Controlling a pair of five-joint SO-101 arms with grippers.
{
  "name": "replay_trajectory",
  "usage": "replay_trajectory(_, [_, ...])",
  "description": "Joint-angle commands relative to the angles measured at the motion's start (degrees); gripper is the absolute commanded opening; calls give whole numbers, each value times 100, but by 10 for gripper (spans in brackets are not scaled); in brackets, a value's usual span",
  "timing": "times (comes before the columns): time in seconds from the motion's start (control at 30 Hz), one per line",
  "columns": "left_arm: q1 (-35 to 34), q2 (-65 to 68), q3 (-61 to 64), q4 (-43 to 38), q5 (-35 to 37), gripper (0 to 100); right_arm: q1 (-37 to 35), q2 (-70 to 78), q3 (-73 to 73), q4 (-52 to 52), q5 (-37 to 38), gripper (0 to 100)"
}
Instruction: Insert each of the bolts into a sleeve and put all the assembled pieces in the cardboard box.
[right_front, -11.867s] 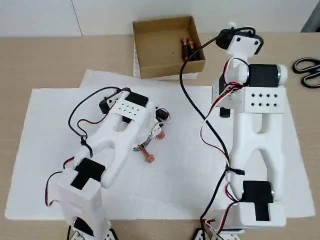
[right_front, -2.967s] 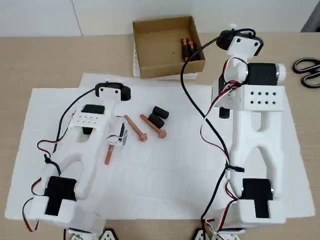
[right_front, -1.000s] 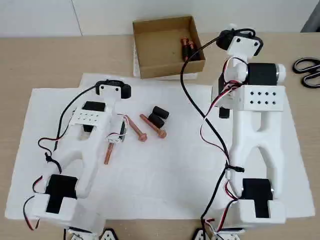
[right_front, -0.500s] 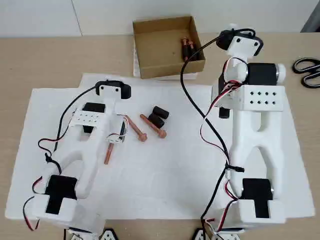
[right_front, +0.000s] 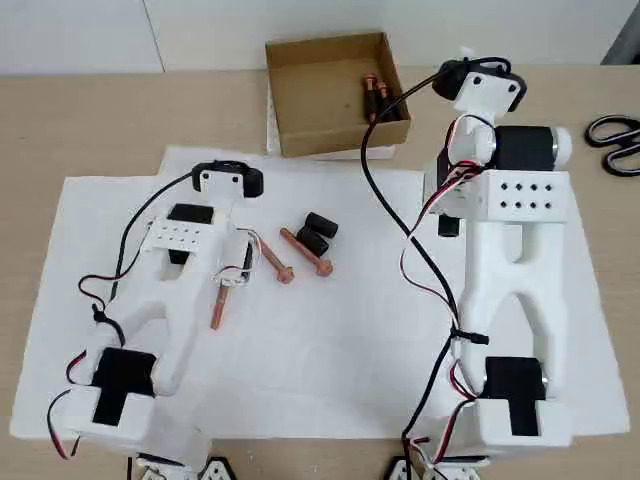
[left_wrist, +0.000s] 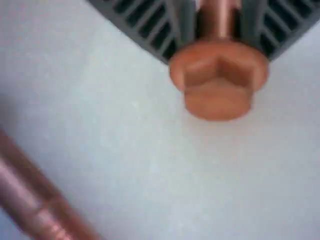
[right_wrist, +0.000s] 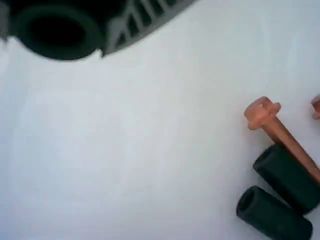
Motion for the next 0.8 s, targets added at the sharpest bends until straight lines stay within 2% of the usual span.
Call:
replay_trajectory(0.0, [-18,-88,-796,615,35,6,31,-84,-35,66,-44,4])
replay_trajectory(0.27, [-18,-88,-2659,2040,9,6,13,-189,-53,48,-9,4])
replay_trajectory(0.5, [-9,-88,-3864,2954,18,6,-4,-1393,-53,-295,-9,4])
replay_trajectory(0.7, [53,-97,-4330,3051,62,6,-4,-2571,-9,-242,-35,6])
replay_trajectory(0.77, [149,-97,-4611,3051,404,6,-4,-2993,149,-259,-18,6])
